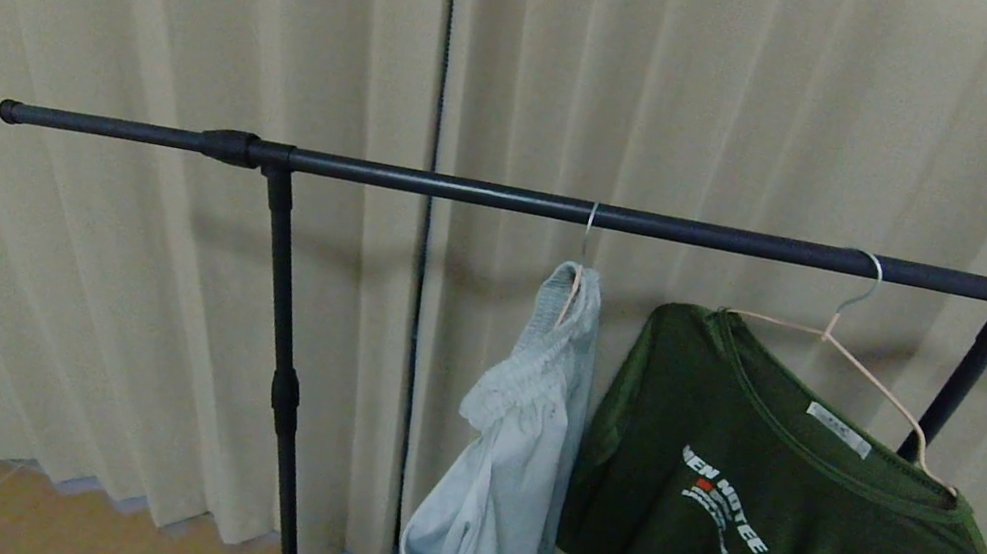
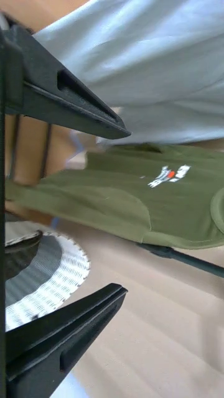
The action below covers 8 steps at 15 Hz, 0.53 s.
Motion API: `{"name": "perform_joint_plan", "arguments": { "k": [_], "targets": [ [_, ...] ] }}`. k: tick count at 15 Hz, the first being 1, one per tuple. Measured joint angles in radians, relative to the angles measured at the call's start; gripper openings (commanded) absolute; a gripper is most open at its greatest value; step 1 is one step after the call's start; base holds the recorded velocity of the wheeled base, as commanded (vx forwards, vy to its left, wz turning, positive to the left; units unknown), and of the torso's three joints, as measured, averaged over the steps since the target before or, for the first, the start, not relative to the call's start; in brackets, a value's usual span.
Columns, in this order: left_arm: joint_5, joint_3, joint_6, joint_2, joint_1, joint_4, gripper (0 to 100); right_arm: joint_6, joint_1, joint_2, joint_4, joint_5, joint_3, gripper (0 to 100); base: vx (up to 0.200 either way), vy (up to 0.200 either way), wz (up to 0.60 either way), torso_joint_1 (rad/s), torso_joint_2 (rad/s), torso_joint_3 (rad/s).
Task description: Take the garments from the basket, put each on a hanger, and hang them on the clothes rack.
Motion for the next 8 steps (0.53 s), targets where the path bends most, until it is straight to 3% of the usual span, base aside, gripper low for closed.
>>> {"name": "perform_joint_plan", "arguments": {
  "k": [5,8],
  "targets": [
    [0.148,0.009,-0.028,-0.059,-0.002,-0.003,100,0.039,0.003,-0.018,-0.177,0.000,0.083,100,0.000,0.000,0.00,0.000,0.00,0.000],
    [0.267,0.011,-0.031,-0.063,-0.002,-0.006,100,0.048,0.003,-0.019,-0.196,-0.002,0.106,100,0.000,0.000,0.00,0.000,0.00,0.000]
  ]
}}
